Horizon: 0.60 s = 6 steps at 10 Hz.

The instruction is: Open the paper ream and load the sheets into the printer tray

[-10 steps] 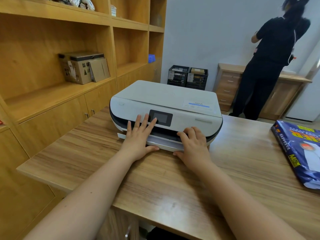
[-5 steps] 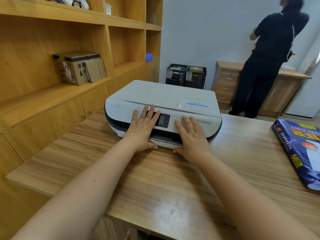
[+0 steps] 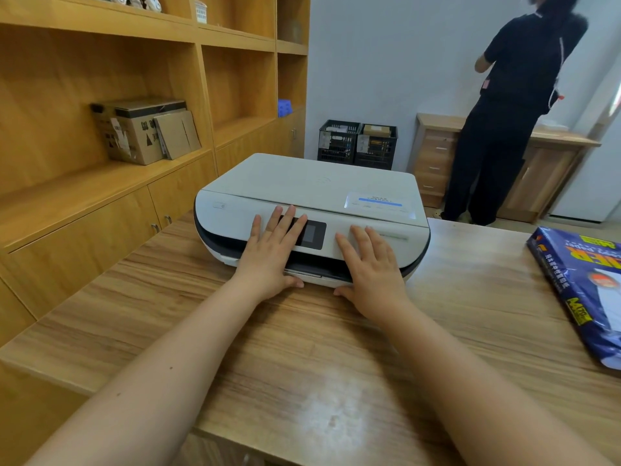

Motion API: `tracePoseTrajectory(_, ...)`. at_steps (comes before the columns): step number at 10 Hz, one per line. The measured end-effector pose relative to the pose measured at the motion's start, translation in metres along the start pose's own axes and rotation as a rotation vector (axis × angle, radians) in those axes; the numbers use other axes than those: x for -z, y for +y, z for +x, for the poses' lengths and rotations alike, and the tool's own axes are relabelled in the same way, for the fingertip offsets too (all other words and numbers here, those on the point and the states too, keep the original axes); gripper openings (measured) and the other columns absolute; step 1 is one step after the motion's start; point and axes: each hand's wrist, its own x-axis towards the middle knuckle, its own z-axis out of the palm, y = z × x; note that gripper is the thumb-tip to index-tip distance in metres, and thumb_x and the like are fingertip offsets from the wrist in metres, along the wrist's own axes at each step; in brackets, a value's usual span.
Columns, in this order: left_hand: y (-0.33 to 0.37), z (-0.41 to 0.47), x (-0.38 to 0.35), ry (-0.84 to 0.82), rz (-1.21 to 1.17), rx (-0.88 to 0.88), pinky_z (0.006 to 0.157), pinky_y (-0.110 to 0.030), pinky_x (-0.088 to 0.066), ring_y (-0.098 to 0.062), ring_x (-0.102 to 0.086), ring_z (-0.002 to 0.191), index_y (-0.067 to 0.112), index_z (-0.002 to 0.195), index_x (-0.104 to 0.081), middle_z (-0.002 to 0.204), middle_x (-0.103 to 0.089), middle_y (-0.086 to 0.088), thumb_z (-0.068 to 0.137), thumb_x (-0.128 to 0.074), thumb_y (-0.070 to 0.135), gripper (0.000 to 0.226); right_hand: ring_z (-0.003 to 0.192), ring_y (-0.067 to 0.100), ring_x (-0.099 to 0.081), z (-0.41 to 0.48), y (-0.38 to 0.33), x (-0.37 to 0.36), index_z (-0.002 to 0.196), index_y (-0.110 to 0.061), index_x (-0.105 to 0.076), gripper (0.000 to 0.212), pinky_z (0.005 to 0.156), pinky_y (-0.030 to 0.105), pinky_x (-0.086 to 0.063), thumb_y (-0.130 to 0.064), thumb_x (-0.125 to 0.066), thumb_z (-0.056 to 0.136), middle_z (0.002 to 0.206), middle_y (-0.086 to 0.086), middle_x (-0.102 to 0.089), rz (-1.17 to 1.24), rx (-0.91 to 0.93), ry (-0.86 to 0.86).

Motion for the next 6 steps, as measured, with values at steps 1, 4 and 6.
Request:
tracePoseTrajectory(1, 0.003, 0.000, -0.002, 0.014, 0.023, 0.008, 0.116, -0.048, 0.014, -0.024, 0.025, 0.144, 0.021, 0.150, 0.019, 0.159, 0.021, -0.005, 0.073, -0.071, 0.056, 0.123, 0.142, 0.037, -0.018, 0.000, 0.002, -0.006, 0.150, -0.017, -0.028, 0.100, 0.113, 0.044, -0.011, -0.042, -0.081, 0.068, 0.155, 0.016, -0.026, -0.016, 0.000, 0.040)
tracePoseTrajectory(4, 0.003, 0.000, -0.002, 0.011, 0.005, 0.014, 0.116, -0.047, 0.014, -0.025, 0.024, 0.144, 0.021, 0.151, 0.016, 0.160, 0.019, -0.005, 0.072, -0.072, 0.056, 0.124, 0.136, 0.040, -0.031, 0.000, 0.004, -0.014, 0.144, -0.015, -0.039, 0.104, 0.107, 0.051, -0.031, -0.043, -0.087, 0.057, 0.148, 0.019, -0.039, -0.010, -0.012, 0.065)
tracePoseTrajectory(6, 0.010, -0.007, 0.010, -0.063, -0.014, 0.040, 0.117, -0.053, 0.006, -0.029, 0.031, 0.140, 0.026, 0.149, 0.022, 0.157, 0.028, -0.006, 0.078, -0.072, 0.044, 0.120, 0.146, 0.032, -0.002, -0.005, 0.008, 0.020, 0.152, -0.028, -0.011, 0.091, 0.117, 0.042, -0.003, -0.054, -0.061, 0.082, 0.161, 0.004, -0.007, 0.018, 0.014, -0.034)
